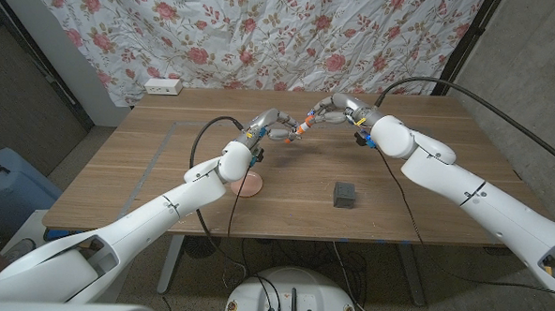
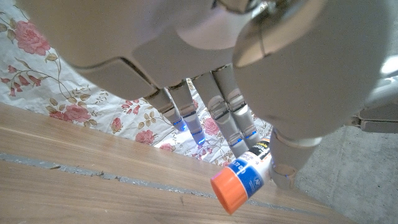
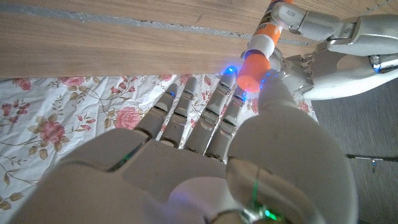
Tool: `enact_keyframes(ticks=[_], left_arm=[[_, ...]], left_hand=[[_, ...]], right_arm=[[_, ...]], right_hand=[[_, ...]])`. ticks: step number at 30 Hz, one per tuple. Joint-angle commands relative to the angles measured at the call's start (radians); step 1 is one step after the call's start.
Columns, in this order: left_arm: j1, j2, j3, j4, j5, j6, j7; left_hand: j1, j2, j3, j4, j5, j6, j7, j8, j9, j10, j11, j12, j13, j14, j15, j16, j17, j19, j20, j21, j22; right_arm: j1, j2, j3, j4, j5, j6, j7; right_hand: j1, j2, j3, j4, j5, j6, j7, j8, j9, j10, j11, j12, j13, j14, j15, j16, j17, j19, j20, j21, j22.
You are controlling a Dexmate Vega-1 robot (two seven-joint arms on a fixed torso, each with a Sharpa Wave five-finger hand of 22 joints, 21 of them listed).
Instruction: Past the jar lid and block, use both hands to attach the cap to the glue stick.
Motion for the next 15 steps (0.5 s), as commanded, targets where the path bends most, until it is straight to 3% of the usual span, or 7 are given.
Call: enact_keyframes(ticks=[1, 15], left_arm=[[-0.002, 0.001, -0.002, 0.001, 0.0, -0.003, 0.001], [-0.001, 0.001, -0.002, 0.002, -0.001, -0.004, 0.002]], left_hand=[[-0.028, 0.068, 0.007, -0.001, 0.006, 0.038, 0.026, 0.006, 0.012, 0.007, -0.006, 0.004, 0.005, 0.0, -0.096, 0.001, 0.002, 0.004, 0.001, -0.001, 0.003], [-0.028, 0.069, 0.007, -0.001, 0.006, 0.038, 0.026, 0.006, 0.012, 0.008, -0.005, 0.005, 0.006, -0.001, -0.096, 0.001, 0.002, 0.004, 0.001, -0.001, 0.003]], right_arm=[[0.004, 0.005, -0.007, 0.005, 0.003, 0.0, 0.008], [0.004, 0.007, -0.007, 0.012, 0.005, -0.002, 0.004]], right_hand=[[0.0, 0.003, -0.006, 0.002, 0.0, 0.009, 0.004, -0.002, 0.003, -0.001, 0.0, 0.0, 0.006, 0.001, -0.126, 0.01, 0.002, 0.002, 0.001, 0.004, 0.003], [0.0, 0.006, -0.007, 0.003, 0.0, 0.01, 0.004, -0.005, 0.003, -0.003, 0.0, -0.001, 0.005, 0.0, -0.126, 0.011, 0.002, 0.002, 0.001, 0.004, 0.003]])
